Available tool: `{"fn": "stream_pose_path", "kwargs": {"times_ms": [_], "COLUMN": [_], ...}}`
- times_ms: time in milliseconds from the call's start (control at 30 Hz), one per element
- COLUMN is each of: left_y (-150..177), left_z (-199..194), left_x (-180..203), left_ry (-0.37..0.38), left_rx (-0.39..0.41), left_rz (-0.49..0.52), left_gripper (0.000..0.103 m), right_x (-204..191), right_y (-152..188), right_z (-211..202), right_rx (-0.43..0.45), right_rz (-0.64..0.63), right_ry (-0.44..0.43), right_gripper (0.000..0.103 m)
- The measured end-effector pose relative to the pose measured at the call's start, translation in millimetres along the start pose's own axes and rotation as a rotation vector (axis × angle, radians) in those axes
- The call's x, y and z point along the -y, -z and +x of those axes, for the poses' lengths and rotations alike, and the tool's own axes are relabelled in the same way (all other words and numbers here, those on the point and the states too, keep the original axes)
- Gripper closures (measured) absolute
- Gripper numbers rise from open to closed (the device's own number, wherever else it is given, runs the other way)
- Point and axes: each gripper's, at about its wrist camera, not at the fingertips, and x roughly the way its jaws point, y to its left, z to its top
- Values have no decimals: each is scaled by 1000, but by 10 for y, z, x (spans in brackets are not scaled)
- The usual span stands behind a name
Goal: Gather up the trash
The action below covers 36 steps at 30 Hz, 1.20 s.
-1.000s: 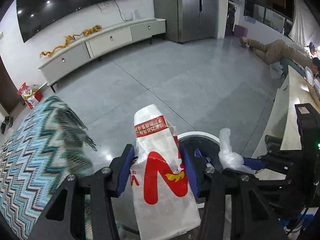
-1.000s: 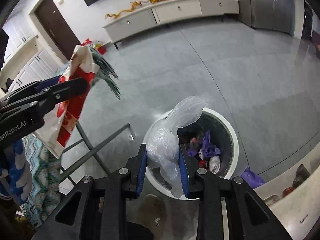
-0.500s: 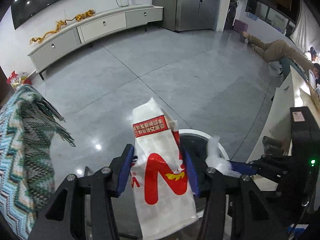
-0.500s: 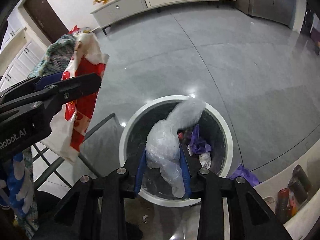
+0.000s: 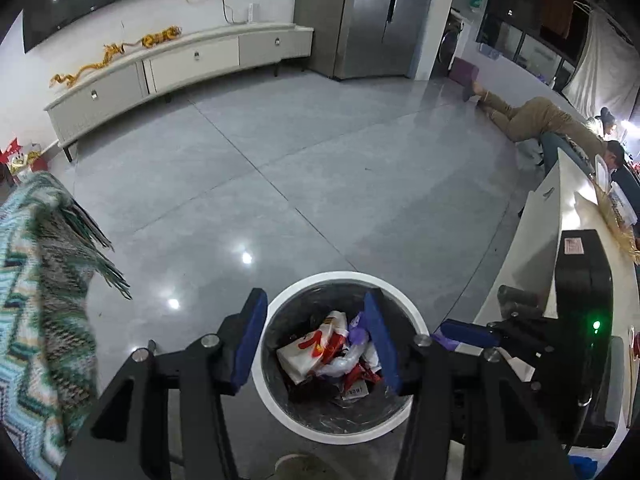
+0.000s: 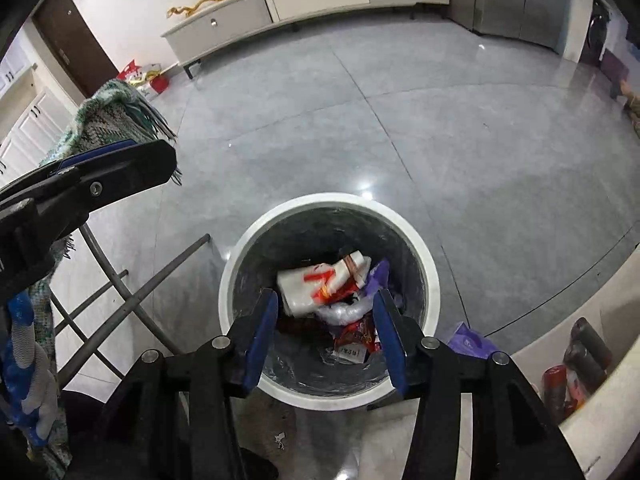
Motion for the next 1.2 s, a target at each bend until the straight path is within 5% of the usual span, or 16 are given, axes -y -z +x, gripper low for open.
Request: {"fn": "stream_pose_path", "kwargs": {"times_ms": [433,1200], "left_y": [372,1363], "left_z": [-1180,-2568], "left_x": [-211,-1031], "left_ry": [-217,-452], "left_rx": [161,224], "left_rz": [13,-178], "left_gripper": [54,44], "right_x": [-575,-2105], "right_y": [126,465], "right_z": [-804,-1481], "right_rx": [193,311], "right_rz": [-93,-379], "right_ry": [-74,-240], "right_gripper": [48,45]}}
